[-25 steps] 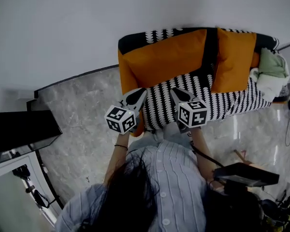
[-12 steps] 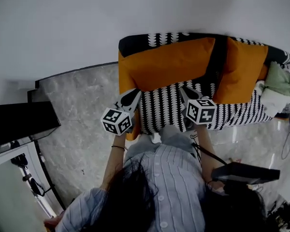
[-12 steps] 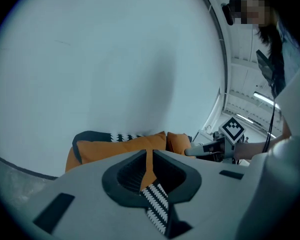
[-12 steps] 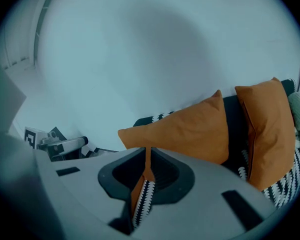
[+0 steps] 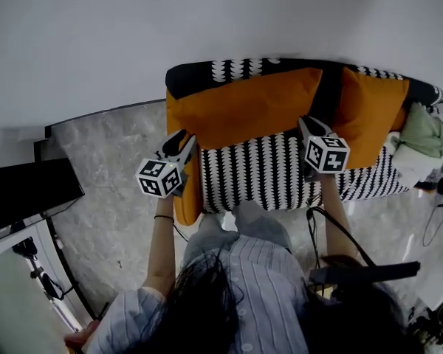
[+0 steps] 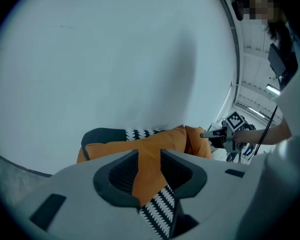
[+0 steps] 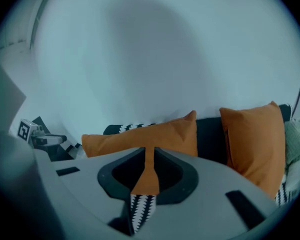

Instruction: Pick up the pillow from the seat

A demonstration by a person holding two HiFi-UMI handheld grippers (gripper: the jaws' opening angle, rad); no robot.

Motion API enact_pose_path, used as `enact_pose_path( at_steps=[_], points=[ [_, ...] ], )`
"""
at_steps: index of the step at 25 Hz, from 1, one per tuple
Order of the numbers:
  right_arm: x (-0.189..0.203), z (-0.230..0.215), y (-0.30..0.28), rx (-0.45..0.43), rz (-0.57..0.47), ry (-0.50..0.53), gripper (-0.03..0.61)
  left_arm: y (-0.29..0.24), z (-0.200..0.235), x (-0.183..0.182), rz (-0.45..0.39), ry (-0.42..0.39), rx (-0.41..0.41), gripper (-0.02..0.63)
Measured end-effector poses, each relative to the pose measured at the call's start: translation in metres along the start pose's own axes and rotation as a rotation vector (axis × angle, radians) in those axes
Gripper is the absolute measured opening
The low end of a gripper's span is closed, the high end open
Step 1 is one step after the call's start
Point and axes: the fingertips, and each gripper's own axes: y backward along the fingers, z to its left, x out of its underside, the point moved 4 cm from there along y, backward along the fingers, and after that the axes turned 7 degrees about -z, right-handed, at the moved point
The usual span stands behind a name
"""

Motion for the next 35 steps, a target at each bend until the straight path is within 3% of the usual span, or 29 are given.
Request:
enact_pose_path(
  at_steps=[4,7,9,13,18,23,29,32,35],
  points=[
    [-0.018,-0.047,-0.014,0.047,0.006,0.134,0.052,-0.013,0.022,0.004,0.005,0.039,-0.058,0.144],
    [-0.021,-0.079,-0.028,0.057,0.04,0.144,0.175,-0.016,0.038,0.009,-0.012,0.116,-0.105,0.164],
    [-0.024,-0.094,-0.037,0.056,0.058,0.124,0.201,-0.017,0.047,0.012,-0.027,0.17,-0.128,0.184],
    [-0.03,-0.113,-0.058,0.014,0.05,0.041,0.247,-0.023,0.064,0.02,-0.032,0.242,-0.141,0.223],
    [-0.04,-0.127,-0.078,0.008,0.029,-0.08,0.278,-0.036,0.079,0.021,-0.014,0.246,-0.164,0.256],
    [-0.056,-0.134,-0.102,-0.009,-0.029,-0.267,0.288,-0.052,0.091,0.017,-0.05,0.301,-0.179,0.319],
    [-0.052,-0.135,-0.133,0.007,0.031,-0.284,0.288,-0.07,0.102,0.021,-0.065,0.397,-0.182,0.342],
    [-0.046,-0.136,-0.137,0.015,0.016,-0.36,0.288,-0.082,0.103,0.024,-0.078,0.471,-0.163,0.342],
    [-0.039,-0.137,-0.136,0.011,-0.025,-0.428,0.288,-0.09,0.103,0.023,-0.067,0.486,-0.157,0.342]
  ],
)
